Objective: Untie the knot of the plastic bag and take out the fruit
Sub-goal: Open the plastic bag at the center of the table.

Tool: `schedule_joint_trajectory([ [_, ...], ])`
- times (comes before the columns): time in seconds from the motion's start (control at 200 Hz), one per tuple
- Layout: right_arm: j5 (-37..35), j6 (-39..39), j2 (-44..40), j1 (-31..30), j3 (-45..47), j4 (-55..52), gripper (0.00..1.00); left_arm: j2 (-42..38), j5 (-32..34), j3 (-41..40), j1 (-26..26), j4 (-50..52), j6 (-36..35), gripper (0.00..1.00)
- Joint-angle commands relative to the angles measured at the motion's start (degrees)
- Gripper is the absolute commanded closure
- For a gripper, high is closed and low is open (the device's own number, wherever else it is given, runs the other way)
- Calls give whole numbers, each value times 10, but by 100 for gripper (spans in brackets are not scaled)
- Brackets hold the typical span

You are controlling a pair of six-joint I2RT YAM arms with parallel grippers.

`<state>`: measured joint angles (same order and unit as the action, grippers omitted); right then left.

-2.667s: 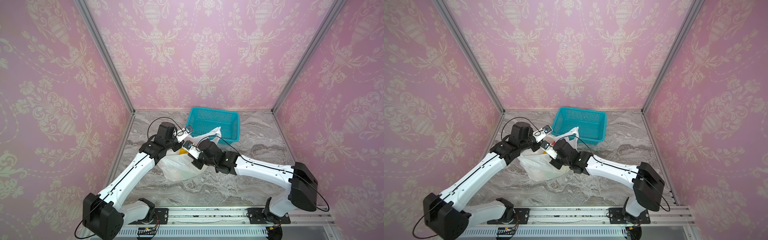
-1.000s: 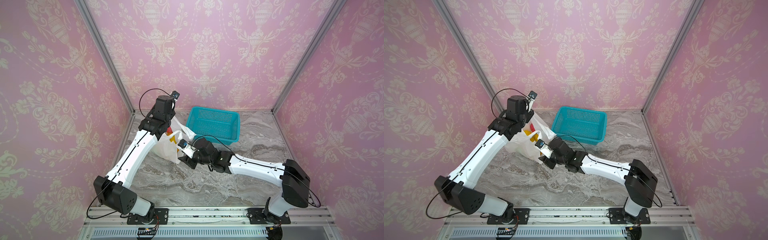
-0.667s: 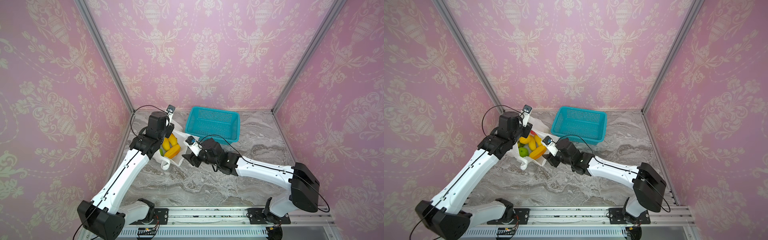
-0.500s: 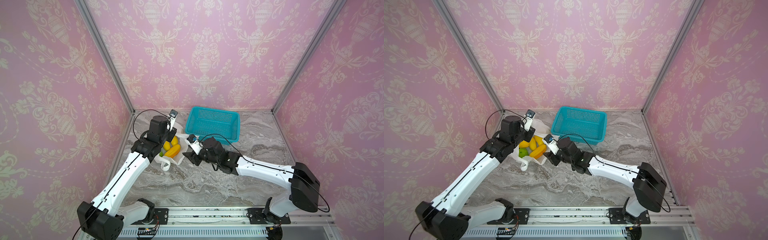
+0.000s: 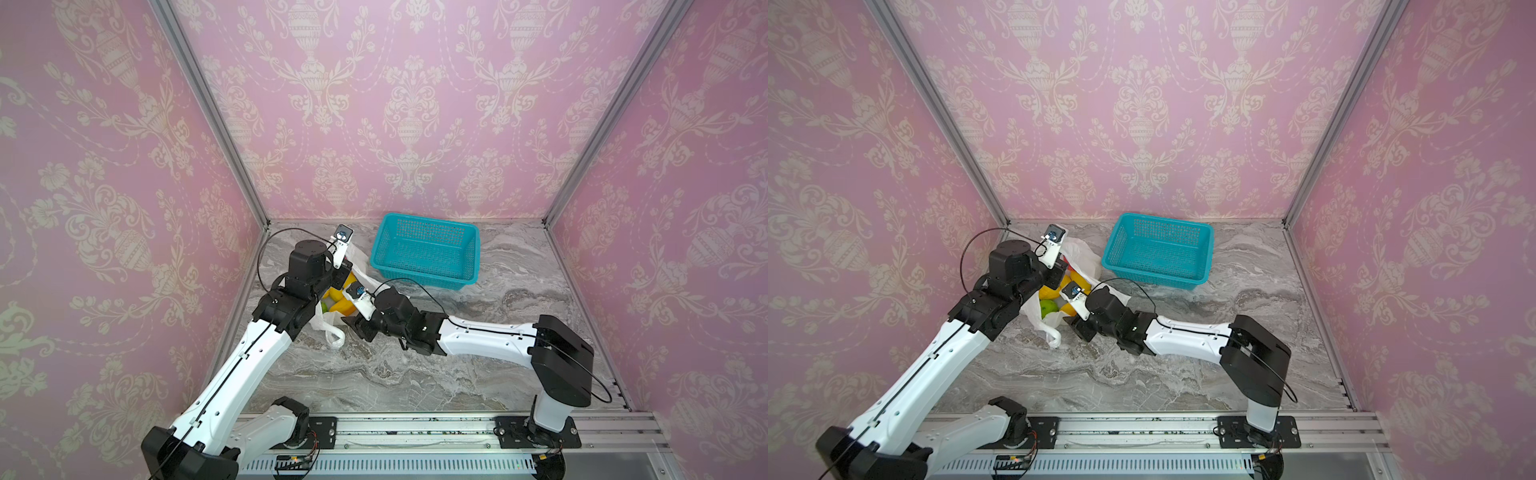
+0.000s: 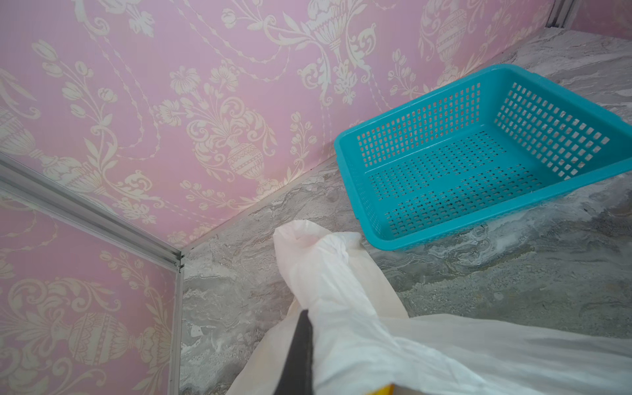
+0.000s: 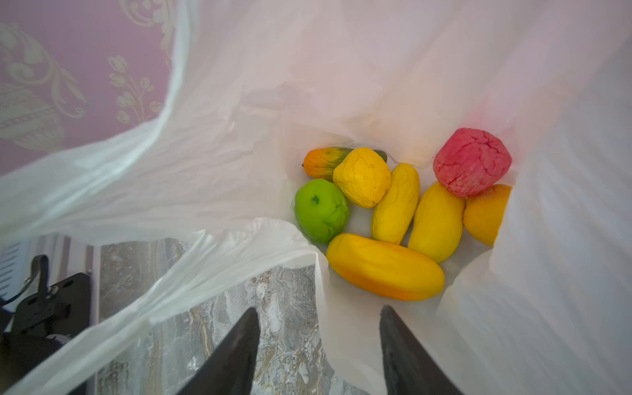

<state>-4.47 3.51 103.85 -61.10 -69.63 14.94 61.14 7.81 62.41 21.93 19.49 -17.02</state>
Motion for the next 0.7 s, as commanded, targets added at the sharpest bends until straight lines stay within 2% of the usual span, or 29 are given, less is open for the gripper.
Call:
schedule_joint_trajectory([
  [0.0, -45, 24, 26, 2, -15, 27, 37, -8, 2, -11, 3, -25, -2, 100],
  [0.11, -60, 46, 39, 1, 7, 17, 38, -10, -4, -14, 3, -27, -3, 100],
  [0.275, -47, 52, 4, -5, 112, 92, 37, -16, -17, -22, 3, -38, -3, 100],
  [0.39, -32, 39, -15, -11, 144, 130, 36, -17, -24, -28, 3, -42, -8, 100],
  [0.555, -44, 41, -19, -10, 162, 163, 35, -25, -34, -40, 3, -56, -12, 100],
  [0.696, -71, 57, -10, -4, 111, 99, 35, -27, -45, -43, 3, -60, -14, 100],
])
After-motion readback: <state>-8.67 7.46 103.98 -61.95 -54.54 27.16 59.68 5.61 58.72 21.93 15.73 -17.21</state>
